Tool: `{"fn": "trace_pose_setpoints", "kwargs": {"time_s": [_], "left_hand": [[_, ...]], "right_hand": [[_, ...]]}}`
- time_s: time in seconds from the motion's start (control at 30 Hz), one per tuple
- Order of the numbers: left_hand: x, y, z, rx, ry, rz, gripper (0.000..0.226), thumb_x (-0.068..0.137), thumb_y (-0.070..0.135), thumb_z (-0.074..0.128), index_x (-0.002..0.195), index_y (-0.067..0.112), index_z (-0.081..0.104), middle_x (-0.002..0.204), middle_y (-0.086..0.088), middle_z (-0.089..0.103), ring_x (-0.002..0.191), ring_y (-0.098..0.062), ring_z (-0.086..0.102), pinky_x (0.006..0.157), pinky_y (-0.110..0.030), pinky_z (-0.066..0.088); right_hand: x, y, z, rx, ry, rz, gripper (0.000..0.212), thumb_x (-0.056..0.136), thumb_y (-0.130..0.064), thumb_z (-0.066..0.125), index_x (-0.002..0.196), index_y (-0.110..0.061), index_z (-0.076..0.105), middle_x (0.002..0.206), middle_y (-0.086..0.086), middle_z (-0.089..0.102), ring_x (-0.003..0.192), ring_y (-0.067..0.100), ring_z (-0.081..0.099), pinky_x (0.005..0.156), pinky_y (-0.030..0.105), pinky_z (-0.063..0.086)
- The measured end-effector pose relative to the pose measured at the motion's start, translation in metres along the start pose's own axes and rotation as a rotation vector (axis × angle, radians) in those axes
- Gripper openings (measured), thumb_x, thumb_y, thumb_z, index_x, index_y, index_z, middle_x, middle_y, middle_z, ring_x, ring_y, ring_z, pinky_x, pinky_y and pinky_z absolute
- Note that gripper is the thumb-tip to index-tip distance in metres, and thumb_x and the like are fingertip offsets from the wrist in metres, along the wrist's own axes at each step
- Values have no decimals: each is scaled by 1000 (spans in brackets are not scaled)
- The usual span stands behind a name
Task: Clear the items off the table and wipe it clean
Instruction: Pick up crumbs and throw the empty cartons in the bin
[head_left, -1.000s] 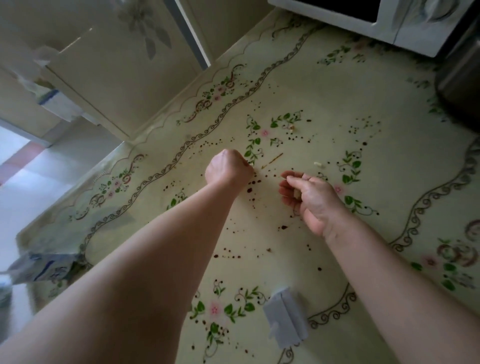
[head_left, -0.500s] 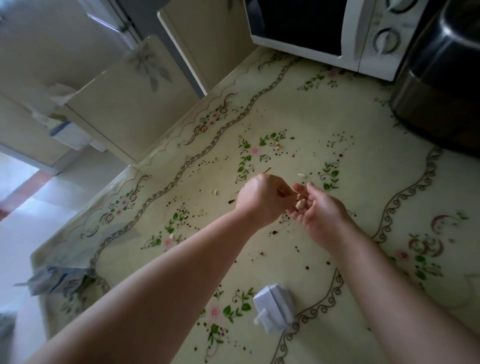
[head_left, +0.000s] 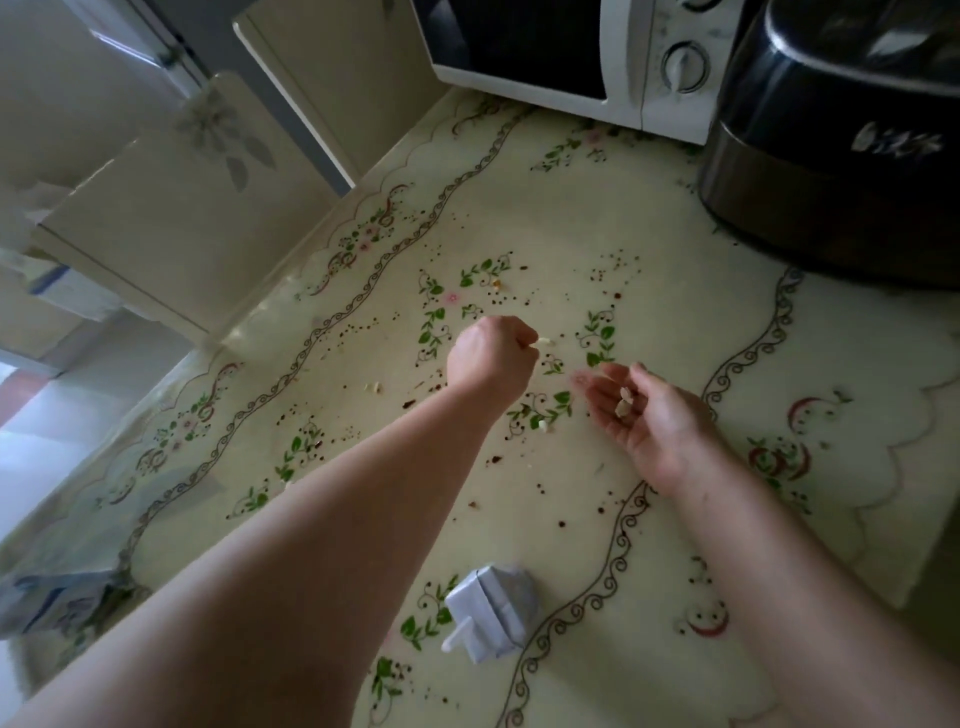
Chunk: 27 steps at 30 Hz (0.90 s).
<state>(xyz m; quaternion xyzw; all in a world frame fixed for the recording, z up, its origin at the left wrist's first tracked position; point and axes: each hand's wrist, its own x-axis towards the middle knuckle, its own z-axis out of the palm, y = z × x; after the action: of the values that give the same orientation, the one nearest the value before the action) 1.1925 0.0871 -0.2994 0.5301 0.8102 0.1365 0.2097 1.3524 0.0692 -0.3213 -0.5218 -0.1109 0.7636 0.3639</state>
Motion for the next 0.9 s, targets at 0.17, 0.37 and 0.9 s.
{"fn": "trace_pose_setpoints", "kwargs": {"time_s": [0.17,0.37,0.9], "left_hand": [[17,7,17,82,25,12,27,90,27,66,117,26,68,115,4,68,86,-5,53,68,-16,42],[24,1,29,170,25,6,21,84,33,71,102,24,70,103,-1,67,89,-13,52,70,-24,43],[55,-30,-15,14,163,-216,25,92,26,61,116,24,66,119,4,63,90,-8,50,77,-23,45]], "right_hand": [[5,1,-5,21,-33,-12,27,99,-23,43,96,-6,64,75,5,71,75,18,64,77,30,50],[14,-4,1,-14,-86,-46,28,99,-26,44,96,-7,65,88,10,69,83,22,66,85,35,51],[20,-13,21,-48,-117,-58,26,99,-19,42,98,-3,63,89,11,65,84,22,62,89,36,49]]}}
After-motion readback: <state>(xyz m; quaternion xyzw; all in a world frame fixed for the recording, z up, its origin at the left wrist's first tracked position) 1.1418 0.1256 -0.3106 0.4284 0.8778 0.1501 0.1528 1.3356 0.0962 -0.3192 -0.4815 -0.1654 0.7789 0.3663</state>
